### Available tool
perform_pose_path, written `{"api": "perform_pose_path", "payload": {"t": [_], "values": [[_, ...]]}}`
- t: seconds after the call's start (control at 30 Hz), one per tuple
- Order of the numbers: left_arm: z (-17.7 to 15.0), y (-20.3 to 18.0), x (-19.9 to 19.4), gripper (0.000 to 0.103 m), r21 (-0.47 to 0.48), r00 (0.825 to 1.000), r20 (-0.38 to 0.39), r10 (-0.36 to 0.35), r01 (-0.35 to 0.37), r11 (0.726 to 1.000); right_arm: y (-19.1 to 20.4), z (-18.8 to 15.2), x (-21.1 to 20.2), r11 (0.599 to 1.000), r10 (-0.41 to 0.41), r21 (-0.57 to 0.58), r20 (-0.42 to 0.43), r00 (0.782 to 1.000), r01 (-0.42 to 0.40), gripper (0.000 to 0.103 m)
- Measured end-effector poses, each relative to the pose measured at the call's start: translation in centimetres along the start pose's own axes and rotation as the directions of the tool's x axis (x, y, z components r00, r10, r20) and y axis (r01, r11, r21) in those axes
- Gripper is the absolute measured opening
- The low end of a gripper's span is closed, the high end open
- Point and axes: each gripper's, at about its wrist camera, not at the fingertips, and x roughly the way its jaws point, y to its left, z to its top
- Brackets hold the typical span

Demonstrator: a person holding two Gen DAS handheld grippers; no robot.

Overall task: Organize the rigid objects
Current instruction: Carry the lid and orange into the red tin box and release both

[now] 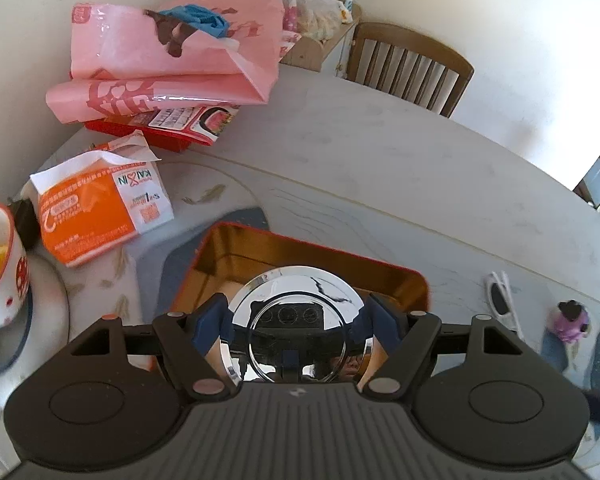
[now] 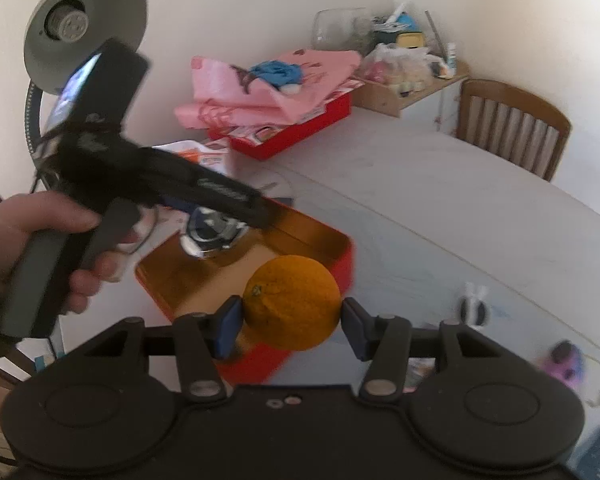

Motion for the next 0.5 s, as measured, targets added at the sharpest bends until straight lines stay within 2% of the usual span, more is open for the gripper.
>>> {"api": "perform_pose_path", "payload": {"t": [0.27,0.5], "values": [[1.4,1.5,3.4,0.076,0.080,0.999,-0.052,-0.009,0.013,0.997,3.2,1.6,5.3,1.000,0.014,-0.016,-0.048,0.999,-0.014,0.052],[1.6,1.7,5.8,0.076,0.152,0.996,-0.087,-0.012,0.025,0.988,4.7,1.7,9.6,0.999,0.003,-0.036,-0.127,0.992,-0.007,0.052]]}}
